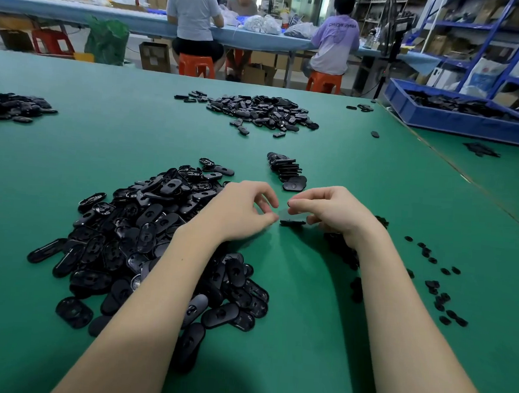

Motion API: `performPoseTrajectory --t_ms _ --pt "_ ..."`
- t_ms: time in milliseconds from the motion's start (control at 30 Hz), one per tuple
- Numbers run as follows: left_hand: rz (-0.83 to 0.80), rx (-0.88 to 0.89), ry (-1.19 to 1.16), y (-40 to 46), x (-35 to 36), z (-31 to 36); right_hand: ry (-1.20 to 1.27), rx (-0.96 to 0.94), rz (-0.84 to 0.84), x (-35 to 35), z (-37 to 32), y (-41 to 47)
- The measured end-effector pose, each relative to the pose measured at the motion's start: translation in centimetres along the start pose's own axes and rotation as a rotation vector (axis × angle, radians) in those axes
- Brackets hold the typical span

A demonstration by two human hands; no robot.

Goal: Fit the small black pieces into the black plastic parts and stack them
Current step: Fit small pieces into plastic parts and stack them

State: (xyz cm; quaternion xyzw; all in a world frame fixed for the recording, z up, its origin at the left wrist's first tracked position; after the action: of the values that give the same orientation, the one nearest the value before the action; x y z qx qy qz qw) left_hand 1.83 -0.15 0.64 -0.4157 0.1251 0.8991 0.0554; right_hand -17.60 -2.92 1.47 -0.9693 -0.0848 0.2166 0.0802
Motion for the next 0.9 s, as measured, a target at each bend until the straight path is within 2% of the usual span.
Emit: performPoseTrajectory --t_ms 200,500,600,767,900 --pt "-0.052 0.023 0.200 -0.1 2.3 1.4 0.051 0.015 0.051 -0.7 0.3 -0.1" --pt "0.016 -0.004 0.159 -0.2 2.3 1.7 0.324 0.029 -0.046 -1.6 0.2 0.0" --pt "-0.006 -0.007 0.258 -0.2 3.1 2.2 0.349 0.037 -0.057 -1.5 0.0 -0.1" --pt "0.005 -0.015 0.157 -0.1 2.8 2.2 0.357 0.046 -0.052 -1.5 -0.1 -0.3" --pt "0.115 -0.092 -0.009 0.1 2.2 1.6 0.342 0.027 -0.061 -1.6 -0.3 -0.5"
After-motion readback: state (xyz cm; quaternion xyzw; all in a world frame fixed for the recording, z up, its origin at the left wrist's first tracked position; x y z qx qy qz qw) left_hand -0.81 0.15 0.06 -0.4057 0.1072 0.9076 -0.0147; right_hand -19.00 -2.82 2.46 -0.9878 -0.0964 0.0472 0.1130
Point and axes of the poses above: each hand's wrist, its own y-axis towards the middle knuckle, its own x-axis out of the palm, z = x × y, the point moved 1 cm from there along y, towards the middle knuckle, and after that the axes turned 1 degree about y, right-handed, at the moved point
